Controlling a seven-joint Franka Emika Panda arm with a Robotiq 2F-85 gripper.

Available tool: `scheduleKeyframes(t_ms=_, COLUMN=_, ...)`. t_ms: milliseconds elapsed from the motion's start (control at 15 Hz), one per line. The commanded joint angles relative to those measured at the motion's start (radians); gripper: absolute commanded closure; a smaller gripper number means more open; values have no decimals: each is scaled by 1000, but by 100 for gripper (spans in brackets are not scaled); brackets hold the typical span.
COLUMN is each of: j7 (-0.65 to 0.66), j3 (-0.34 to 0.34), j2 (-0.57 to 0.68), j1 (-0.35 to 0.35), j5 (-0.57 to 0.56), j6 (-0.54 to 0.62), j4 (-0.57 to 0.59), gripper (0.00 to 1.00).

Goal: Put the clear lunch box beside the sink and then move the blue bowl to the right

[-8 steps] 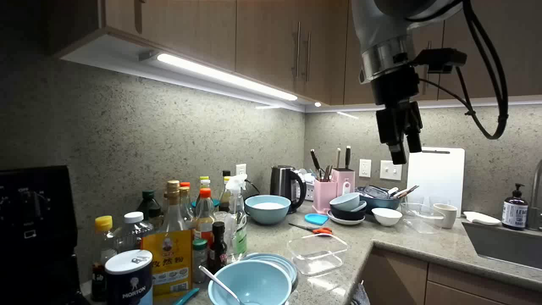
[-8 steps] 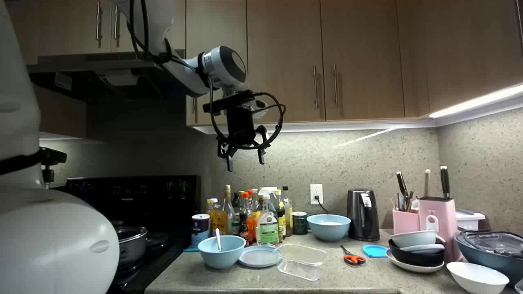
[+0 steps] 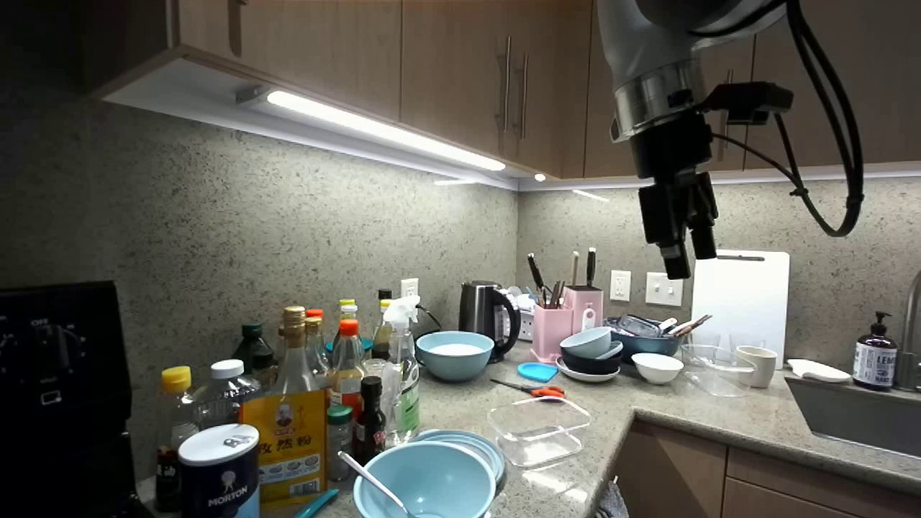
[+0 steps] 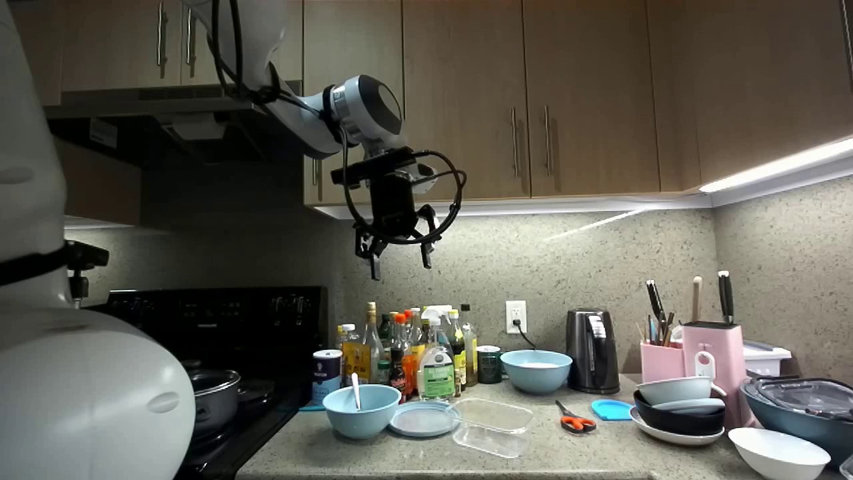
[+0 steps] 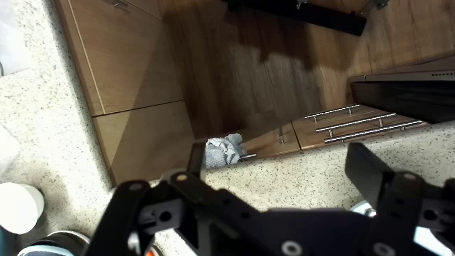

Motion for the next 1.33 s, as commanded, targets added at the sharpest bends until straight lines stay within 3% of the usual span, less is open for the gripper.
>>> scheduleKeyframes(t_ms=0, j7=52, j3=-12, j2=48, j1=-4, j5=-65, j6=24, j4=13, gripper=0)
scheduleKeyframes(t_ms=533, j7=18, j3=-102, j2=254, j1=-39, j5=-182, j6=145, j4=18, gripper=0)
scheduleKeyframes(t_ms=667, j7=-44, j3=-116, j2=288, j1=-42, j5=-231, j6=91, j4=25, gripper=0)
scheduleKeyframes(t_ms=733, j7=11, j3=-114, j2=263, j1=-32, j5=-193, j6=125, j4=4, gripper=0)
scheduleKeyframes(t_ms=1067, j7=-13, j3=-122, j2=296, j1=-36, j5=-211, j6=111, j4=18, gripper=0)
scheduleKeyframes(t_ms=1267, j7=-71, j3=-146, j2=423, j1=-59, j5=-108, j6=107, j4=88, gripper=0)
